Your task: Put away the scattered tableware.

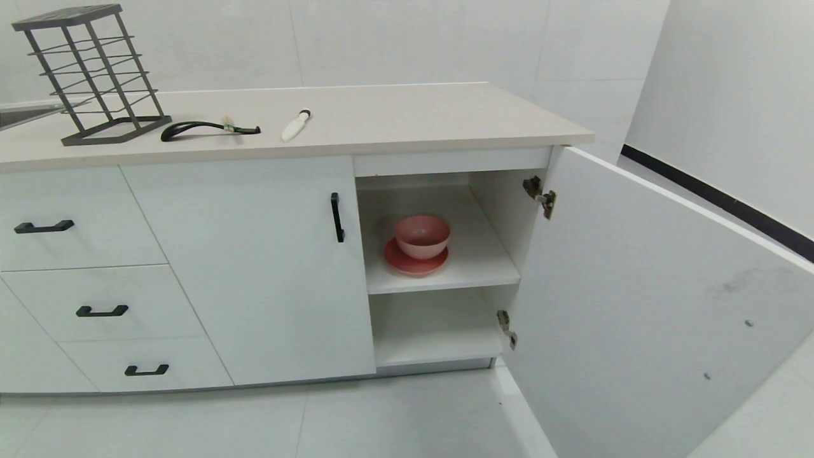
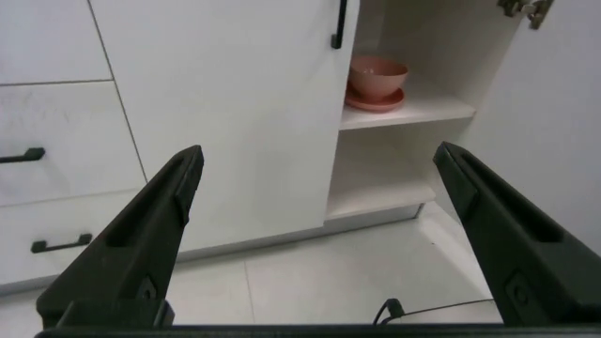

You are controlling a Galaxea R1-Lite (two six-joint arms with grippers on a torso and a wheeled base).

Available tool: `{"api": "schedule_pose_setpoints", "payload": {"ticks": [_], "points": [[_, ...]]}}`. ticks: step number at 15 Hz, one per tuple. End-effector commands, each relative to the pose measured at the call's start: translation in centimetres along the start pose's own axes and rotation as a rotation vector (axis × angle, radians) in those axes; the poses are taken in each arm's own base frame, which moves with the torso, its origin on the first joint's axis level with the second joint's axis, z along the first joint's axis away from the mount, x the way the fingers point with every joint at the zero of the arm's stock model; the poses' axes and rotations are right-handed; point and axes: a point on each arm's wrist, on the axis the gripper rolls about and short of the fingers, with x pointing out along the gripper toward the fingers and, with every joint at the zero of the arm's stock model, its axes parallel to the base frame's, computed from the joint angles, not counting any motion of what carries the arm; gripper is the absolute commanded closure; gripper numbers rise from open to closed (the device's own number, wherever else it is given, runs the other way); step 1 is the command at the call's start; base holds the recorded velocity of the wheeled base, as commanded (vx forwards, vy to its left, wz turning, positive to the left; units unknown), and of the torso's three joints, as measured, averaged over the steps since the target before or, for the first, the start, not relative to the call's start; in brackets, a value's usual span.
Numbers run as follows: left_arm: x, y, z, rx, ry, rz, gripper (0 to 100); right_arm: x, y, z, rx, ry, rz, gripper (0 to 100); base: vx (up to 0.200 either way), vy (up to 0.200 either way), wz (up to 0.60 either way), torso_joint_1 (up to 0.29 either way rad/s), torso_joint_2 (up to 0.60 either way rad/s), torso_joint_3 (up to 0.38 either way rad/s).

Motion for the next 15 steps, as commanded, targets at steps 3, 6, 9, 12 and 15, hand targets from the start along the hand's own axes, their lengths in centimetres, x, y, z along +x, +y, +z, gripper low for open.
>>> {"api": "schedule_pose_setpoints", "payload": {"ticks": [3, 6, 9, 12, 15], "points": [[0.0, 0.0, 0.0, 0.002, 0.0, 0.001, 0, 0.0, 0.0, -0.01, 0.0, 0.0, 0.0, 100, -0.133, -0.2, 0.0, 0.001, 0.01, 0.004], [0.01, 0.0, 0.0, 0.0, 0.002, 0.001, 0, 0.0, 0.0, -0.01, 0.0, 0.0, 0.0, 100, 0.0, -0.2, 0.0, 0.002, 0.0, 0.004], [0.01, 0.01, 0.0, 0.0, 0.002, -0.001, 0, 0.0, 0.0, -0.01, 0.0, 0.0, 0.0, 100, 0.0, -0.2, 0.0, 0.002, 0.0, 0.001], [0.01, 0.01, 0.02, -0.005, 0.0, 0.001, 0, 0.0, 0.0, -0.01, 0.0, 0.0, 0.0, 100, 0.0, 0.0, 0.0, 0.0, 0.0, 0.0], [0.0, 0.01, 0.01, -0.003, -0.001, 0.001, 0, 0.0, 0.0, -0.01, 0.001, 0.0, 0.0, 100, 0.0, 0.0, 0.0, 0.0, 0.0, 0.0]]}}
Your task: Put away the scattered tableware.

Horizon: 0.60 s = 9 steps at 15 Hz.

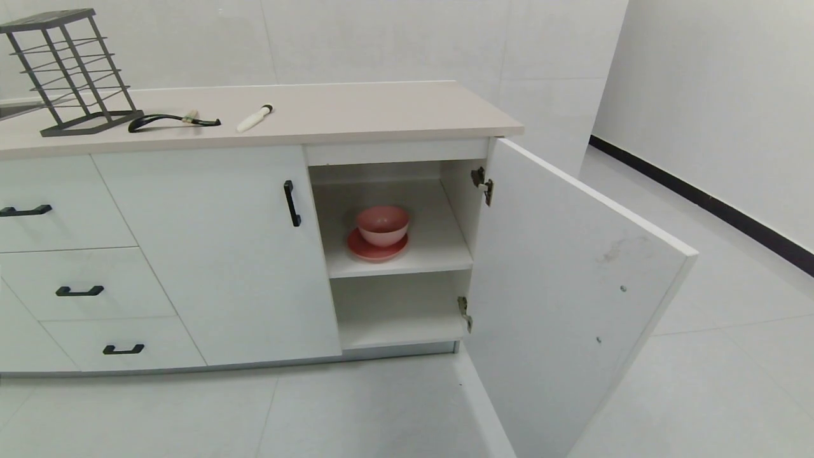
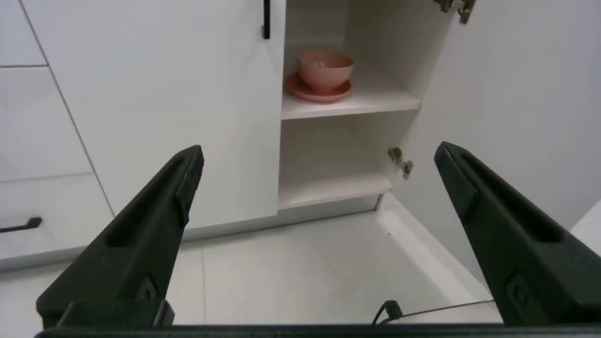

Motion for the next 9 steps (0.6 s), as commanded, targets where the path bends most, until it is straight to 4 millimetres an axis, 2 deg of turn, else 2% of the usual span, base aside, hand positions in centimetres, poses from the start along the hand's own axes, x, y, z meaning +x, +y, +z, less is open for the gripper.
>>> {"api": "schedule_pose_setpoints", "payload": {"ticks": [1, 6, 7, 9], "points": [[0.0, 0.0, 0.0, -0.001, 0.002, 0.0, 0, 0.0, 0.0, 0.0, 0.003, 0.0, 0.001, 100, 0.0, 0.0, 0.0, 0.0, 0.0, 0.0], [0.0, 0.0, 0.0, -0.007, 0.001, 0.001, 0, 0.0, 0.0, 0.5, -0.01, -0.054, -0.007, 100, 0.0, 0.0, 0.0, 0.0, 0.0, 0.0], [0.0, 0.0, 0.0, -0.007, 0.001, 0.001, 0, -0.3, 0.0, 2.6, -0.012, -0.258, -0.007, 100, 0.0, 0.0, 0.0, 0.0, 0.0, 0.0], [0.0, 0.0, 0.0, -0.003, 0.001, 0.001, 0, -0.7, 0.1, 3.9, -0.011, -0.329, 0.025, 100, 0.0, 0.0, 0.0, 0.0, 0.0, 0.0]]}}
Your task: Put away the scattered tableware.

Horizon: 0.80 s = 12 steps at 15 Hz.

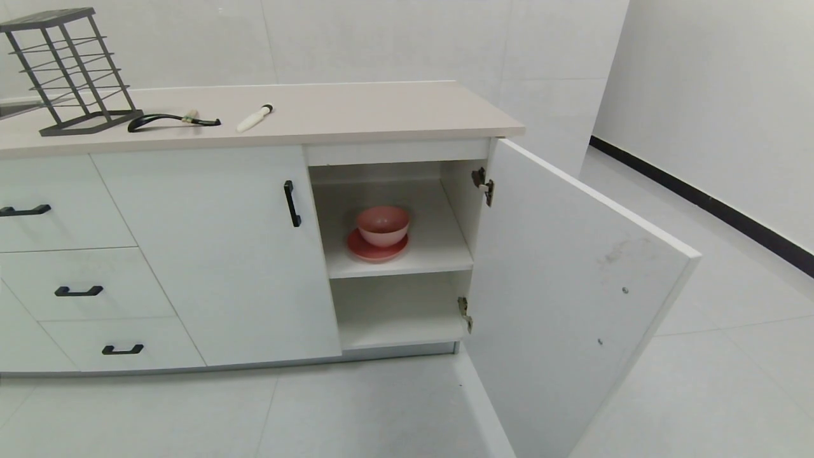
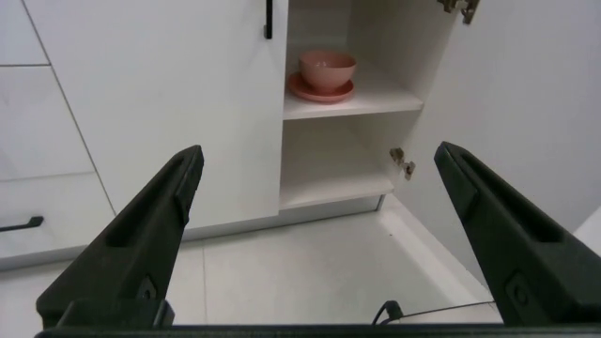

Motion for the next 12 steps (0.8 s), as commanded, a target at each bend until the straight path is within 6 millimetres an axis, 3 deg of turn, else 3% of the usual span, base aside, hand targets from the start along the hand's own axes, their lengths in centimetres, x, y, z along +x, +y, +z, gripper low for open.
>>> {"api": "schedule_pose_setpoints", "payload": {"ticks": [1, 4, 9, 12], "points": [[0.0, 0.0, 0.0, -0.001, 0.001, 0.0, 0, 0.6, 0.1, 1.1, 0.025, 0.078, 0.056, 100, 0.0, 0.0, 0.0, 0.0, 0.0, 0.0], [0.0, 0.0, 0.0, -0.004, 0.001, 0.0, 0, 3.6, 0.1, 3.5, -0.039, 0.214, 0.101, 100, 0.0, 0.0, 0.0, 0.0, 0.0, 0.0], [0.0, 0.0, 0.0, -0.004, 0.001, 0.0, 0, 9.8, 0.4, 8.3, -0.011, 0.28, 0.229, 100, 0.0, 0.0, 0.0, 0.0, 0.0, 0.0], [0.0, 0.0, 0.0, -0.019, -0.001, 0.008, 0, 13.4, 0.3, 8.3, -0.041, 0.32, 0.21, 100, 0.0, -0.067, 0.0, 0.001, 0.0, 0.001]]}}
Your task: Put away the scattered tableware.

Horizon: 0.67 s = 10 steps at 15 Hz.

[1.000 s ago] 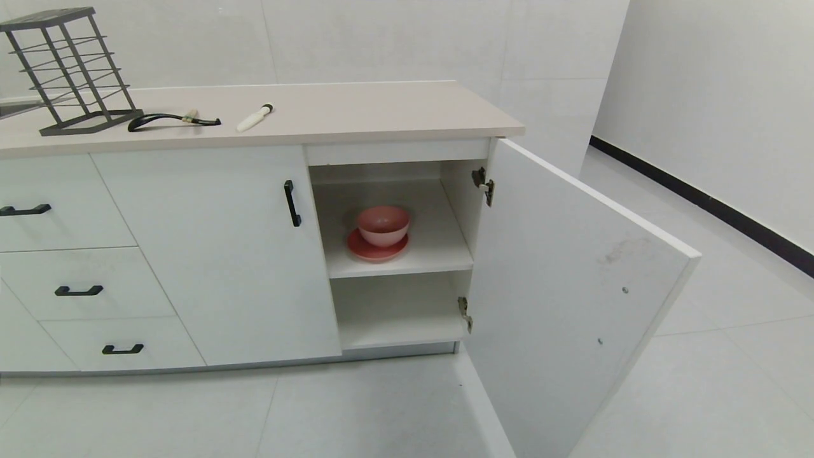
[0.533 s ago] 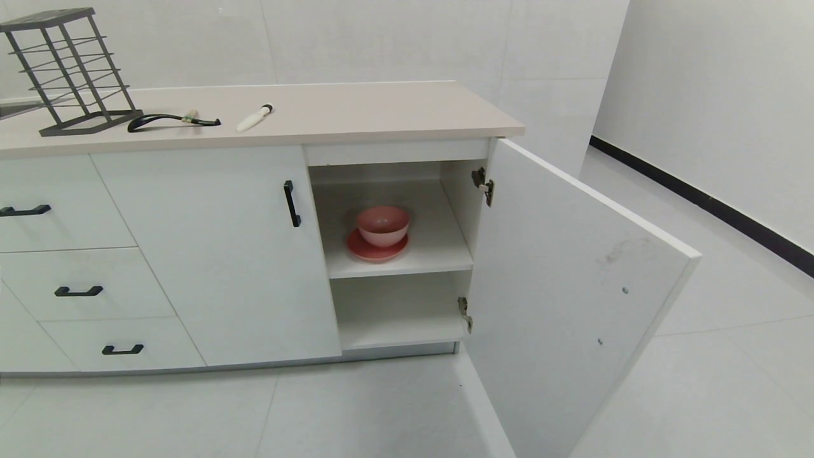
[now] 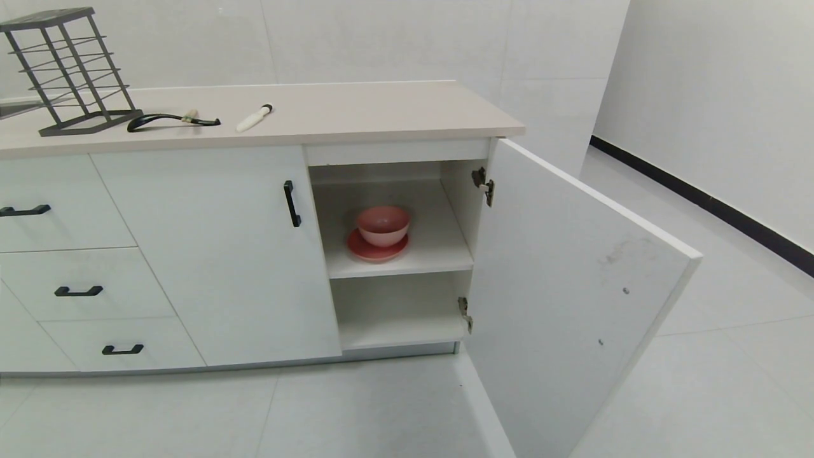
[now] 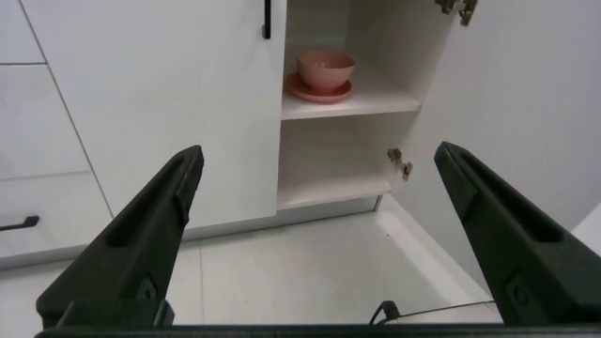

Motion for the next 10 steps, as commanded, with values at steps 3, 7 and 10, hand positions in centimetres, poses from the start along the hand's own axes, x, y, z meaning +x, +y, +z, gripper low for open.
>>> {"api": "schedule_pose_setpoints", "payload": {"ticks": [3, 7, 10], "points": [[0.0, 0.0, 0.0, -0.01, -0.003, 0.016, 0, 6.4, -1.9, -0.4, -0.059, 0.092, -0.041, 100, 0.0, -0.2, 0.0, 0.007, 0.01, 0.001], [0.0, 0.0, 0.0, -0.006, -0.004, 0.012, 0, 9.0, -2.1, -3.2, -0.075, 0.154, -0.005, 100, -0.05, 0.0, 0.0, 0.002, 0.0, -0.002], [0.0, 0.0, 0.0, -0.003, -0.002, 0.01, 0, 9.4, -2.0, -3.7, -0.066, 0.171, 0.057, 100, -0.2, 0.0, 0.0, 0.005, 0.0, 0.001]]}}
